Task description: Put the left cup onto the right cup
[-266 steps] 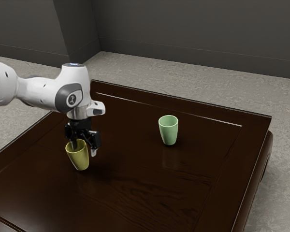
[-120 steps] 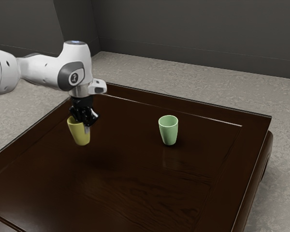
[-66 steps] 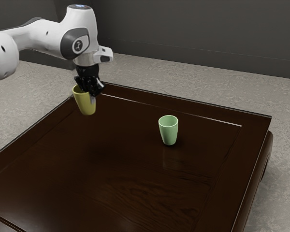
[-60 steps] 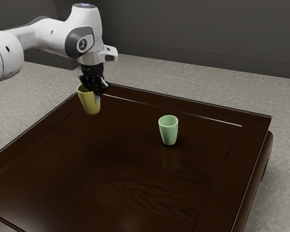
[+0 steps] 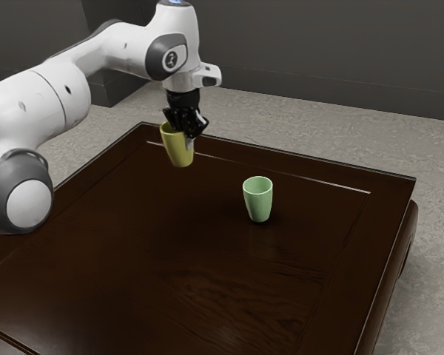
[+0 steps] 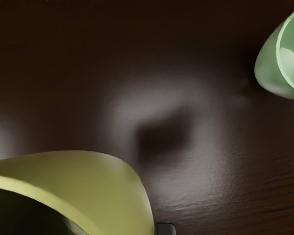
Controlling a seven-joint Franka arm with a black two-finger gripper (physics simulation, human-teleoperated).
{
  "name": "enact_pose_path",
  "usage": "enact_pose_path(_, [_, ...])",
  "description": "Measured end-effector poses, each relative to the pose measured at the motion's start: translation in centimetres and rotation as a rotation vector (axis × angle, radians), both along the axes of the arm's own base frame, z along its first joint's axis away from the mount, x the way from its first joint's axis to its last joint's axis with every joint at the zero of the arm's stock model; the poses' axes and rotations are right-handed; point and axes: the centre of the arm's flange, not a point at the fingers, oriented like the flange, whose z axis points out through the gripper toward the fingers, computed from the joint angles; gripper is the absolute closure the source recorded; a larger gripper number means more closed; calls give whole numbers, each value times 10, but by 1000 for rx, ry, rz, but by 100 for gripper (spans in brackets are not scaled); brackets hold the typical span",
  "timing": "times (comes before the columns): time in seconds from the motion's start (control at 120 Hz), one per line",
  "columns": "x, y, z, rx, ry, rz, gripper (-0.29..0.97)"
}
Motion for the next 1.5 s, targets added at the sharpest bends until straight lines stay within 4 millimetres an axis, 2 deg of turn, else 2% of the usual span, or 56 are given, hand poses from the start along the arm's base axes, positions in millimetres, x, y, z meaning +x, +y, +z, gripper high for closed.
enact_pose_path(0.183, [13,-4,-17,-1,11,-8,78])
enact_pose_path(0.3, [18,-15,-29,-8,19,-24,78])
enact_pose_path(0.433, [16,-44,-30,-26,20,-64,78])
enact_pose_path(0.542, [12,-76,-27,-41,17,-112,78])
enact_pose_path(0.617, [10,-88,-25,-39,12,-128,78])
enact_pose_path(0.883, [7,-110,-21,-33,-5,-144,78])
enact_pose_path(1.117, [22,-118,-40,-16,-55,-136,78])
enact_pose_path(1.233, [25,-130,-45,-13,-76,-141,78])
enact_pose_path(1.5, [31,-141,-34,6,-155,-145,78])
